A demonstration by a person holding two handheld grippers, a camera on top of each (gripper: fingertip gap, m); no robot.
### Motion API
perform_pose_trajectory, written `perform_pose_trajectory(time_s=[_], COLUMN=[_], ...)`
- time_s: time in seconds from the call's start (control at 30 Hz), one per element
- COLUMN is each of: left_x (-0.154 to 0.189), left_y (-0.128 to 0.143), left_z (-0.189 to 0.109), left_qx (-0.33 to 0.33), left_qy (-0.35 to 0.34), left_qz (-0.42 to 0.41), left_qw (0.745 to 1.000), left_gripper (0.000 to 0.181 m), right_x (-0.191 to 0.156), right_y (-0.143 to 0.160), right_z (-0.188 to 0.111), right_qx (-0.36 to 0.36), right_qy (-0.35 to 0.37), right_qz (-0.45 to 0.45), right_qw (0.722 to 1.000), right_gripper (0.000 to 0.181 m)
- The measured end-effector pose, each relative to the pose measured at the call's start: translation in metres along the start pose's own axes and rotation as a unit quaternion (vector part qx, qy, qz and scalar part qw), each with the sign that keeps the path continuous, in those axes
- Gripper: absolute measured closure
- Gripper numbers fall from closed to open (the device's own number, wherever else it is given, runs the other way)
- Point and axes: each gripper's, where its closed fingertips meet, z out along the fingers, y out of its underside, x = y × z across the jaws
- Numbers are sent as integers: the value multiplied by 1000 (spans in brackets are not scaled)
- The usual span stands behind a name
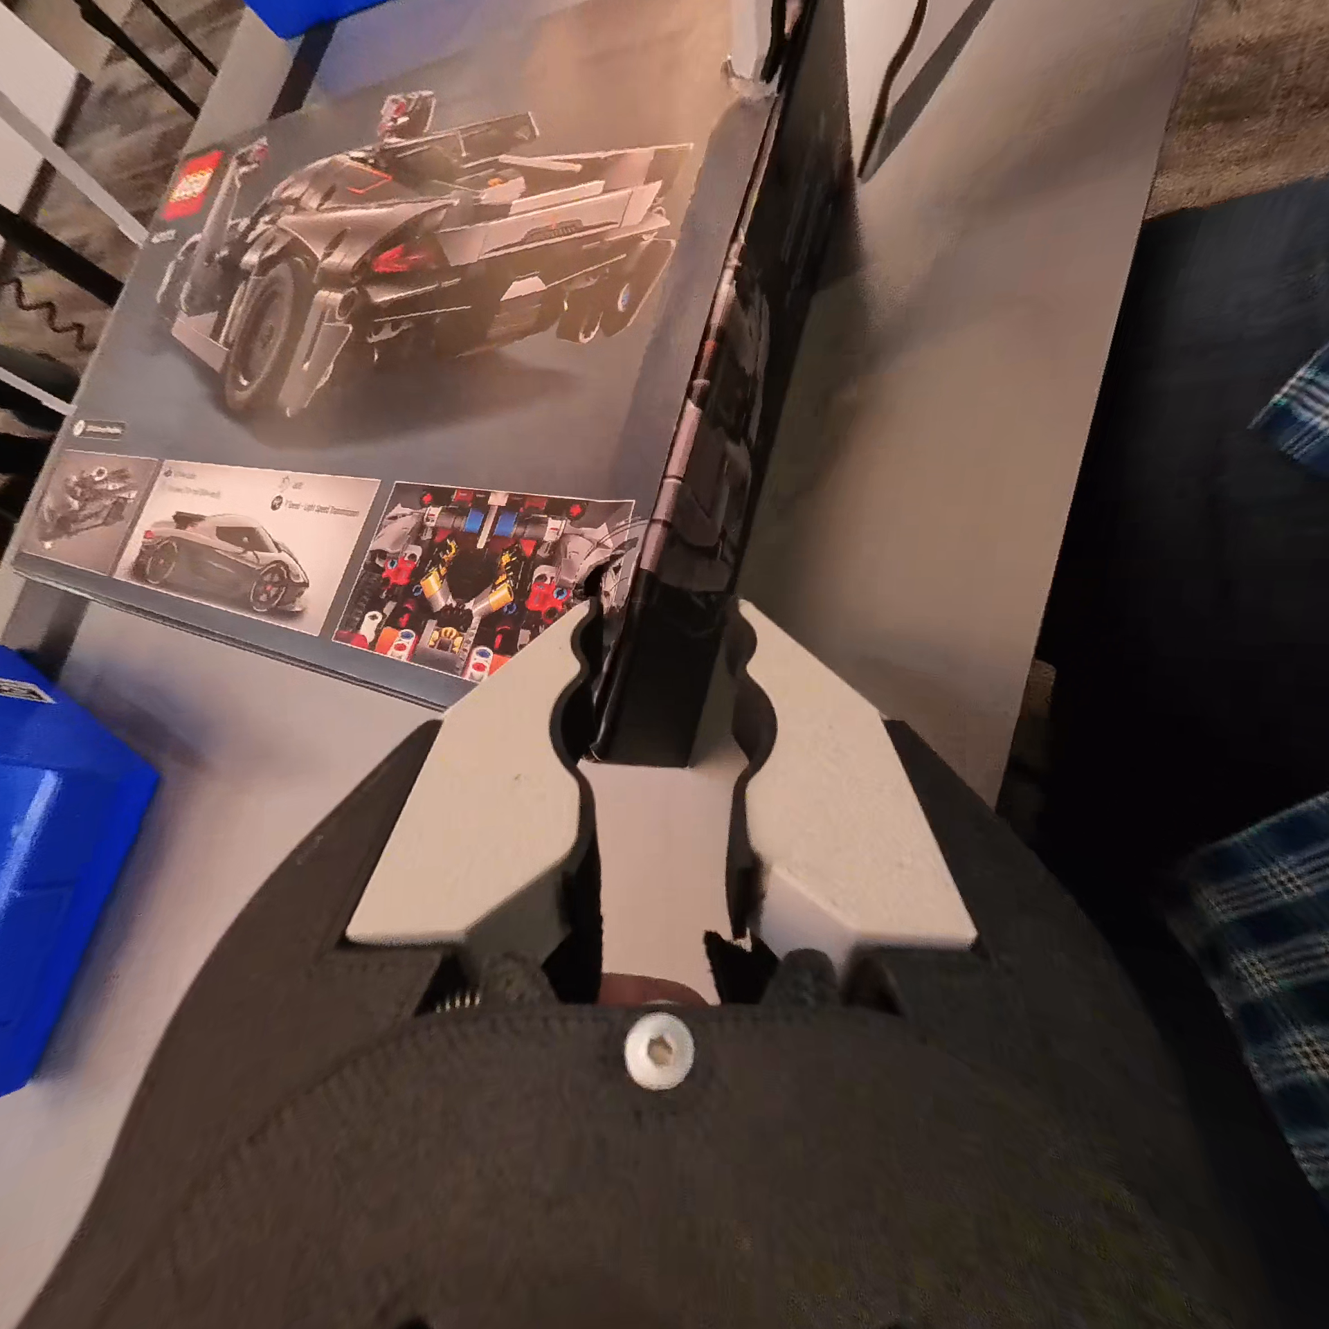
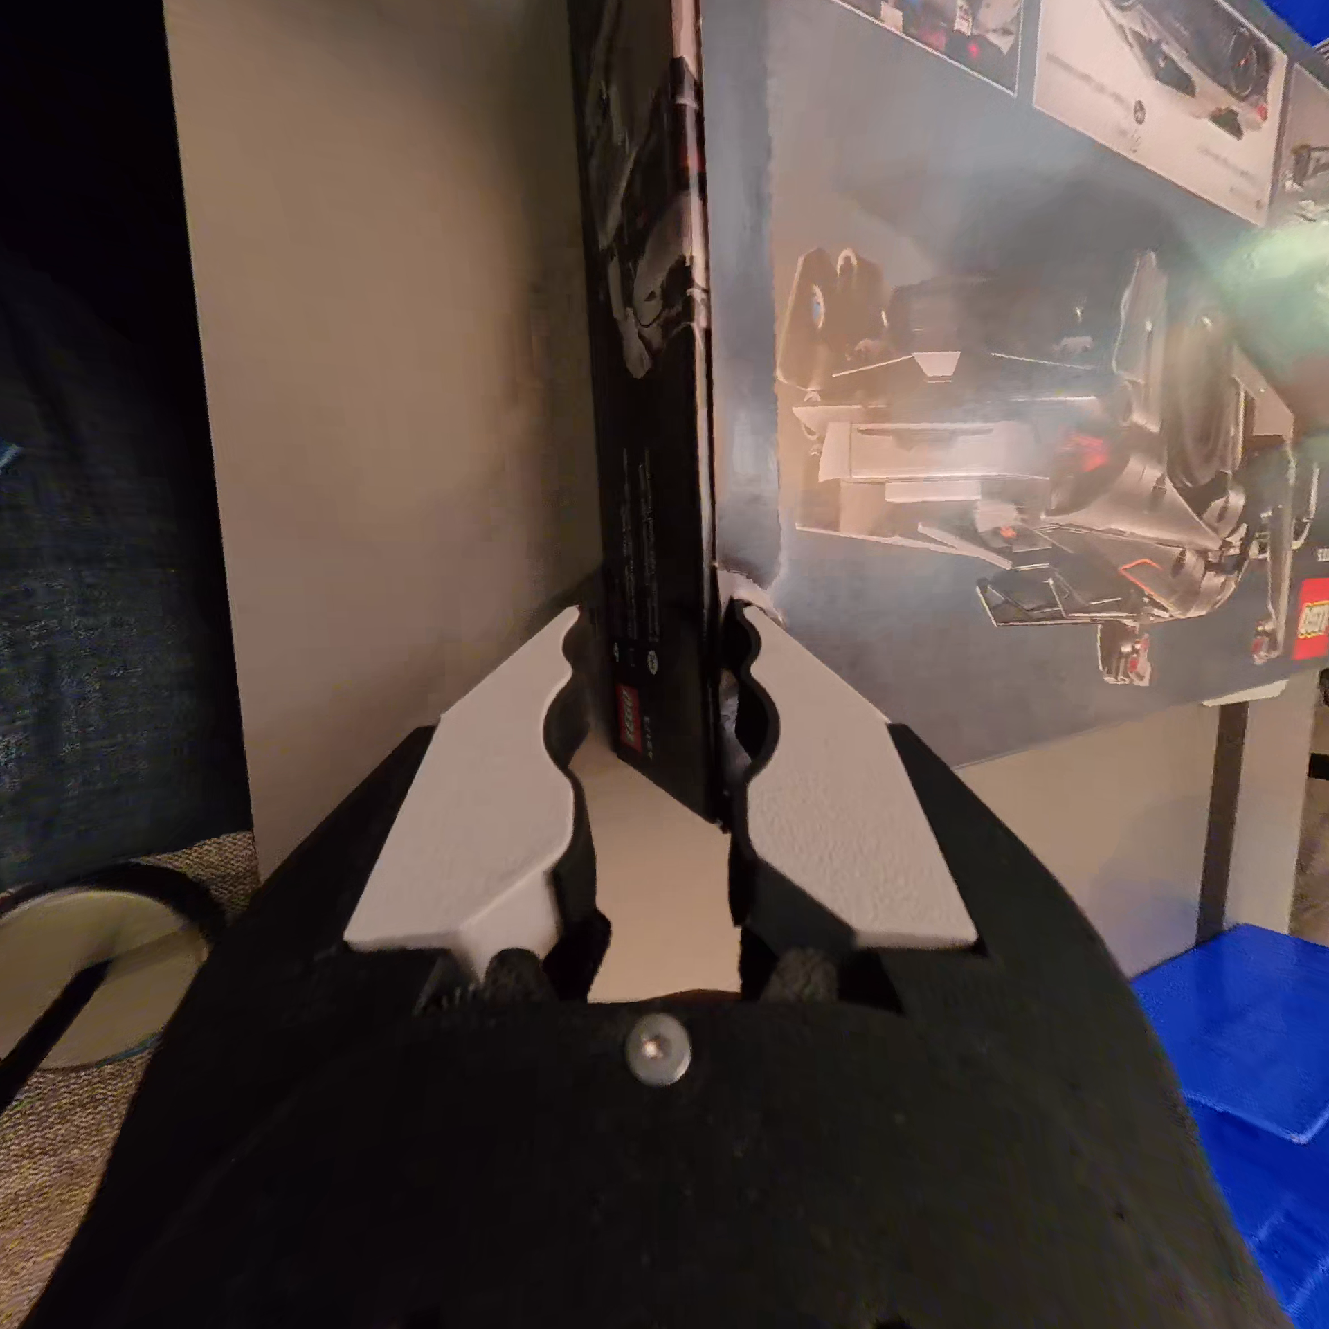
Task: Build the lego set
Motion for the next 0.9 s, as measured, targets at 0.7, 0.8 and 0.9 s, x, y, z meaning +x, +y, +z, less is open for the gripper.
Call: perform_pose_trajectory(time_s=[0.7,0.8,0.9], left_x=[11,11,11], left_y=[-9,-10,-9], left_z=[4,8,12], left_qx=[-30,-33,-49], left_qy=[-42,-44,-39], left_qz=[-2,9,22], left_qw=[999,998,998], left_gripper=[146,146,146], right_x=[3,-2,2], right_y=[10,8,8], right_z=[-40,-30,-27], right_qx=[50,40,25], right_qy=[60,58,66], right_qz=[77,60,45], right_qw=[994,996,996], right_gripper=[146,146,150])
